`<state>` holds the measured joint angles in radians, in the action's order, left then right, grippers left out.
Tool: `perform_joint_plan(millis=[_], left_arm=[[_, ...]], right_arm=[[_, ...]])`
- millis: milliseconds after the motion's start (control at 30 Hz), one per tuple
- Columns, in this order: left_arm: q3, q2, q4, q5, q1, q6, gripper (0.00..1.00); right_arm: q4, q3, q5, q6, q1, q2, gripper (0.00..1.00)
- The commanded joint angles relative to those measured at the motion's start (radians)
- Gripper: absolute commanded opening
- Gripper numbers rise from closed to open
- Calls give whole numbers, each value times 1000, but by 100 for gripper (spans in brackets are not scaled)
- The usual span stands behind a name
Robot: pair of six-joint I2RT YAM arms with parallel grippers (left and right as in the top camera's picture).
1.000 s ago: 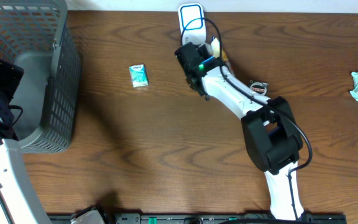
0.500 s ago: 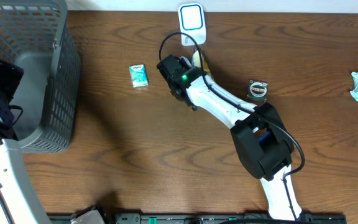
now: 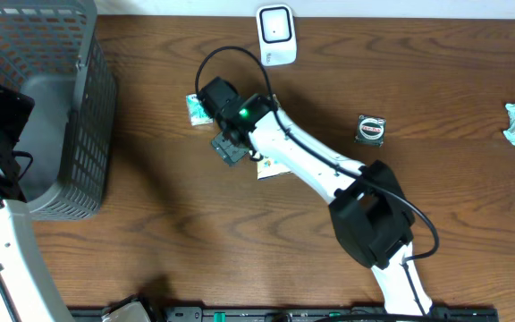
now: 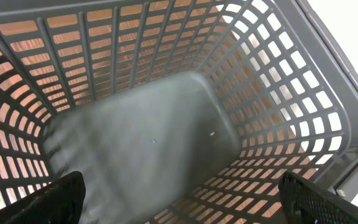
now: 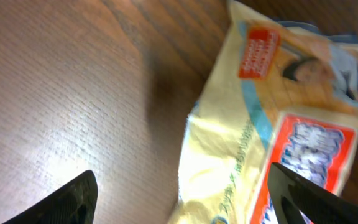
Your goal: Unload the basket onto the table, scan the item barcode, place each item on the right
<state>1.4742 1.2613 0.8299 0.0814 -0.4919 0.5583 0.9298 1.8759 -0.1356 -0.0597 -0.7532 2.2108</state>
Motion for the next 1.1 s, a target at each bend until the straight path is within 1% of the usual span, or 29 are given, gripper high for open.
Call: perform_joint_plan(millis=[0,100,167,300,367,533,567,700,833,867,933,967,1000,1067], left_arm=[[2,6,0,9,-2,8,97],[2,6,0,9,-2,8,98],[3,6,0,9,-2,8,98],[2,6,0,9,-2,8,98],[3,6,0,9,-2,8,98],[2,6,0,9,-2,8,98],[2,6,0,9,-2,8,98],[2,6,0,9,-2,8,98],[2,6,0,9,-2,8,98],[2,6,0,9,-2,8,98],[3,6,0,9,-2,8,98],[2,6,0,9,-2,8,98],[2,6,0,9,-2,8,98],[2,6,0,9,-2,8,98]], right_arm=[[25,50,60,-72,80,-47,82],[26,40,68,-85,156,-44,87],[26,24,68,-85,198,-40,88],[2,-22,117,-82,238,-27,94],[-20,-49,147,-82,242,-21,99],[-75,-101,146,-82,232,-11,99],[-96,-121,148,-82,229,-11,97],[-172,-211,154,-82,208,-11,85],[-232,-285,154,-82,192,-10,67],[-242,-297,153,-82,190,-10,57],[-245,-302,153,-82,189,-10,19],[-245,-300,153,-83,189,-11,5],[-238,-288,149,-84,192,-14,1],[-227,-252,117,-103,202,-31,1]])
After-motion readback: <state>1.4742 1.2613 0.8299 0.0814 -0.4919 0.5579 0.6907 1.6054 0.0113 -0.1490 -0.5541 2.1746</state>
